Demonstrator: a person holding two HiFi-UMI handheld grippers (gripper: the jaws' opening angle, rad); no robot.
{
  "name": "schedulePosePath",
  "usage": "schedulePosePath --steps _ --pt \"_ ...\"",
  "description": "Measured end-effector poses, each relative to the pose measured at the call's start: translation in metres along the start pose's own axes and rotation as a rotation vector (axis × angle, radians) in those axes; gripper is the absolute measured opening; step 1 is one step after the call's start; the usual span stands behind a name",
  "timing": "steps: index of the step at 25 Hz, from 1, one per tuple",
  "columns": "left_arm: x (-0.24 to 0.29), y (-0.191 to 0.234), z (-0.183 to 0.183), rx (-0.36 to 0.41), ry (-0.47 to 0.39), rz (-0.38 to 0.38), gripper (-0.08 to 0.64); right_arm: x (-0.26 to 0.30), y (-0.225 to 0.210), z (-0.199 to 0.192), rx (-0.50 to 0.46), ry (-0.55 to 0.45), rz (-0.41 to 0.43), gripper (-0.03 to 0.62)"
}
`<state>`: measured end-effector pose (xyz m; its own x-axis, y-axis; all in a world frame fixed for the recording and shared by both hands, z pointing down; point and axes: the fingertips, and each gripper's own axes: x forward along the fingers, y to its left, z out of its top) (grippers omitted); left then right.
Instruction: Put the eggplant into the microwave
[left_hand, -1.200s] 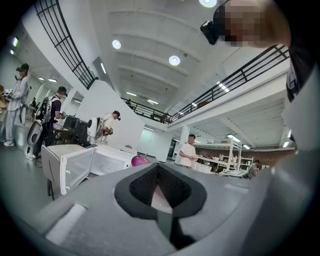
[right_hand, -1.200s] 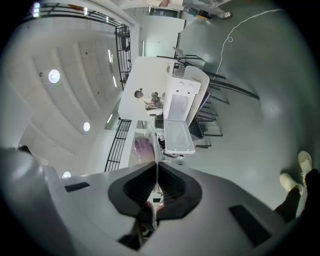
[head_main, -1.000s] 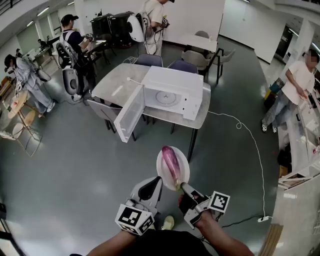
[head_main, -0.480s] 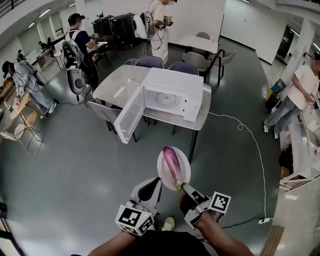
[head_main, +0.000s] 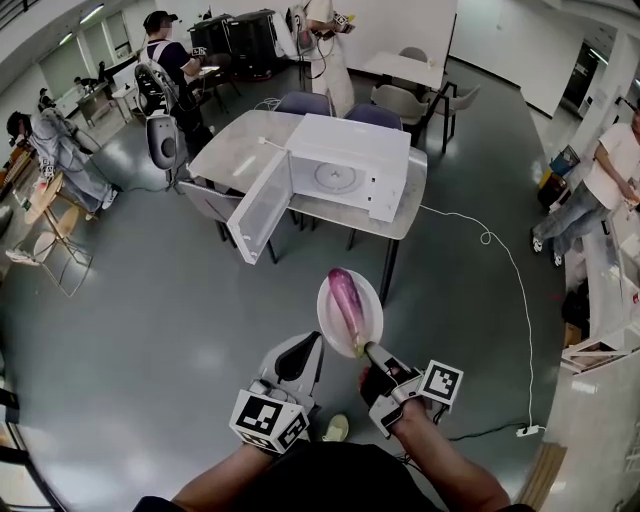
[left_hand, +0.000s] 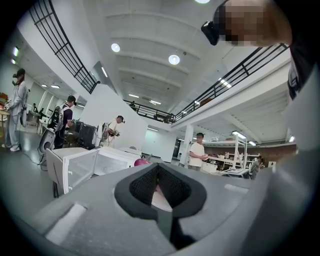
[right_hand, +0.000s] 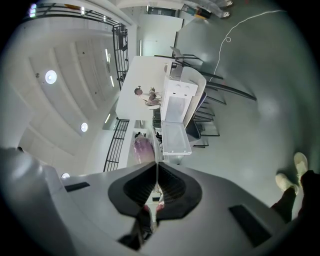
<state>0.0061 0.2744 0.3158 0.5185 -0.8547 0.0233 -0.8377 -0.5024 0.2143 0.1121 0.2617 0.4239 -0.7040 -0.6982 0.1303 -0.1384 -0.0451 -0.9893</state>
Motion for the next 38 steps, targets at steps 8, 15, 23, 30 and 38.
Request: schedulePosePath --steps 8,15,23,30,38 --pt "0.007 -0.005 -0.005 0.008 0.0 0.038 0.008 0.001 -0.005 0.012 0.002 0.018 0.01 0.014" --pt "0.014 -0.001 -0.007 0.005 0.008 0.055 0.008 0.008 -0.009 0.018 0.009 0.028 0.0 0.014" --pt "0.039 0.031 0.001 0.015 -0.005 0.039 0.008 0.042 -0.005 0.033 0.008 0.011 -0.005 0.014" --pt "0.081 0.086 0.018 0.019 -0.015 -0.009 0.008 0.104 0.001 0.056 0.013 -0.04 -0.02 0.014" --pt "0.135 0.154 0.034 0.02 -0.012 -0.091 0.008 0.18 0.005 0.089 0.024 -0.133 -0.031 0.014"
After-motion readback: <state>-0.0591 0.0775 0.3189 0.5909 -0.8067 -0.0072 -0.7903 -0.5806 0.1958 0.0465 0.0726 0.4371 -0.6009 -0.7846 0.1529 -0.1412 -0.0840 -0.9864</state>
